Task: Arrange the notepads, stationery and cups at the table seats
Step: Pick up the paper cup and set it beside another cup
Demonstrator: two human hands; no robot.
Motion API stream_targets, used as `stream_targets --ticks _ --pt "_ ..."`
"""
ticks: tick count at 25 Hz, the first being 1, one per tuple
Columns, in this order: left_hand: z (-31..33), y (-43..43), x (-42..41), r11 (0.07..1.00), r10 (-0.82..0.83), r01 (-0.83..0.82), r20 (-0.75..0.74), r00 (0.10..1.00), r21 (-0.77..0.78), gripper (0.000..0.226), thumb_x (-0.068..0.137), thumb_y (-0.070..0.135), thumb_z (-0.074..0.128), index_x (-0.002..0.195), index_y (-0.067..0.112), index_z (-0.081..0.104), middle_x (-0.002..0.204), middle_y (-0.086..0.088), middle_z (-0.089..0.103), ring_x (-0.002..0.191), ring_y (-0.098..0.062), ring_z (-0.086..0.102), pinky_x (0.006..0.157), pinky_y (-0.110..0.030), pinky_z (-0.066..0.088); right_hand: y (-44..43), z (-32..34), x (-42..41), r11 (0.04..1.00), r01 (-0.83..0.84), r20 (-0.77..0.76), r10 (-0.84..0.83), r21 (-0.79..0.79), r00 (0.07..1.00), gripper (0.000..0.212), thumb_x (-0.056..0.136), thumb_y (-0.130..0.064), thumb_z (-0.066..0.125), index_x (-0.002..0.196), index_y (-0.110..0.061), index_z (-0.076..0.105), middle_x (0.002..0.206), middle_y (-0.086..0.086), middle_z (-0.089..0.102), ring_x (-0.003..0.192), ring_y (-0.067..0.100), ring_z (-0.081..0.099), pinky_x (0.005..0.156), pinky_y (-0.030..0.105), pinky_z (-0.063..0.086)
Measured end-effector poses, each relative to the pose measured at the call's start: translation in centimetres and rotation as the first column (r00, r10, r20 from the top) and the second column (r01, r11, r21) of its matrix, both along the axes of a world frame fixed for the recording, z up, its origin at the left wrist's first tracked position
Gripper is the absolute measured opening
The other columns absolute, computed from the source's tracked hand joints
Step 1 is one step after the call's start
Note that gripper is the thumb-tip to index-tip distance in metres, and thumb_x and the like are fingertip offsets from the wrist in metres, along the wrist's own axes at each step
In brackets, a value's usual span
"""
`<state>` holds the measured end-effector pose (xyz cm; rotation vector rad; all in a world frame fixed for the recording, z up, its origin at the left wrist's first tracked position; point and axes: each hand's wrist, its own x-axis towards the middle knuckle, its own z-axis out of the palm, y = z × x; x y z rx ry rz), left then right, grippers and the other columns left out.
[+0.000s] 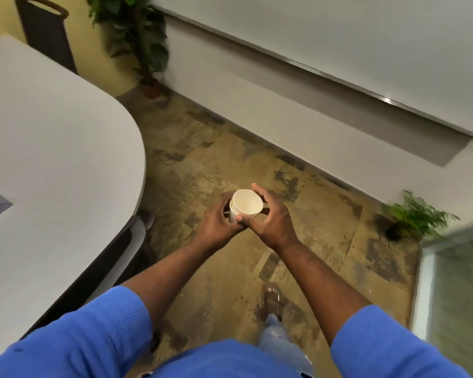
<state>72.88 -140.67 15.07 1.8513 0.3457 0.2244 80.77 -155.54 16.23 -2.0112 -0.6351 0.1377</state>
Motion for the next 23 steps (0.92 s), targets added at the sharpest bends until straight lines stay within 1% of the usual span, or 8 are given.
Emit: stream_targets --ticks 3,6,9,13,16,18,21,23 --pt "-0.4 2.0 6.1 0.989 0.148 -0.147 -0.007 0.989 0.033 0.065 0.074 0.023 0.088 0.125 0.043 0.051 0.111 0.030 0.062 0.104 0.015 0.059 0.085 -0.010 0.050 3.6 -0.6 8.3 0.988 -0.156 0.029 0.156 0.011 0.987 0.086 0.070 -0.047 0.089 0.143 -0.022 0.052 0.135 -0.006 0.059 0.120 0.009 0.057 0.092 0.024 0.054" --pt "0.0 3.9 10.8 0.935 0.356 -0.354 -0.047 0.933 0.030 0.068 0.073 0.032 0.089 0.130 0.040 0.053 0.117 0.023 0.062 0.106 0.007 0.060 0.093 -0.021 0.052 7.6 0.0 15.6 0.936 -0.352 0.020 0.352 0.007 0.936 0.085 0.070 -0.047 0.087 0.143 -0.023 0.051 0.137 -0.006 0.058 0.122 0.008 0.055 0.095 0.031 0.056" --pt "0.7 5.6 13.9 0.880 0.474 -0.471 -0.044 0.880 0.054 0.074 0.074 0.033 0.088 0.137 0.034 0.051 0.123 0.018 0.060 0.112 -0.001 0.058 0.095 -0.022 0.049 11.7 0.6 20.7 0.867 -0.498 0.046 0.497 -0.007 0.866 0.083 0.071 -0.045 0.087 0.144 -0.025 0.051 0.138 -0.007 0.059 0.124 0.007 0.055 0.099 0.038 0.054" --pt "1.3 9.2 16.5 0.772 0.635 -0.631 -0.040 0.772 0.081 0.074 0.075 0.035 0.086 0.139 0.035 0.049 0.124 0.020 0.058 0.114 -0.002 0.056 0.095 -0.019 0.047 18.3 0.8 24.3 0.755 -0.655 0.028 0.655 -0.014 0.755 0.085 0.071 -0.049 0.085 0.144 -0.023 0.052 0.138 -0.006 0.059 0.124 0.008 0.055 0.101 0.037 0.052" --pt "0.9 13.3 17.3 0.698 0.715 -0.712 -0.026 0.699 0.077 0.072 0.070 0.046 0.081 0.134 0.045 0.049 0.121 0.027 0.059 0.114 0.003 0.057 0.099 -0.026 0.051 24.1 0.3 25.6 0.676 -0.737 0.017 0.737 -0.007 0.676 0.087 0.069 -0.057 0.082 0.144 -0.024 0.052 0.137 -0.006 0.059 0.124 0.009 0.055 0.103 0.035 0.050" --pt "0.4 16.2 17.5 0.661 0.748 -0.745 -0.006 0.663 0.087 0.069 0.069 0.051 0.080 0.130 0.047 0.049 0.123 0.025 0.061 0.116 0.002 0.059 0.101 -0.030 0.052 27.5 -0.1 26.0 0.636 -0.772 0.025 0.771 0.001 0.636 0.087 0.069 -0.059 0.081 0.143 -0.026 0.052 0.137 -0.008 0.058 0.123 0.008 0.055 0.103 0.035 0.050" --pt "-0.4 21.8 17.2 0.556 0.830 -0.827 -0.010 0.557 0.080 0.075 0.068 0.055 0.081 0.135 0.042 0.049 0.130 0.016 0.064 0.115 -0.006 0.063 0.097 -0.037 0.056 33.9 0.2 26.1 0.576 -0.818 0.011 0.817 0.006 0.576 0.083 0.071 -0.055 0.083 0.143 -0.028 0.051 0.137 -0.011 0.058 0.123 0.004 0.055 0.101 0.030 0.051" --pt "-0.2 25.4 16.7 0.502 0.865 -0.863 -0.006 0.503 0.063 0.072 0.069 0.049 0.083 0.133 0.044 0.051 0.125 0.019 0.067 0.111 -0.001 0.064 0.096 -0.038 0.057 38.2 0.7 26.0 0.538 -0.843 0.007 0.843 0.027 0.538 0.080 0.074 -0.046 0.086 0.144 -0.029 0.050 0.136 -0.012 0.058 0.121 0.003 0.056 0.098 0.025 0.051"
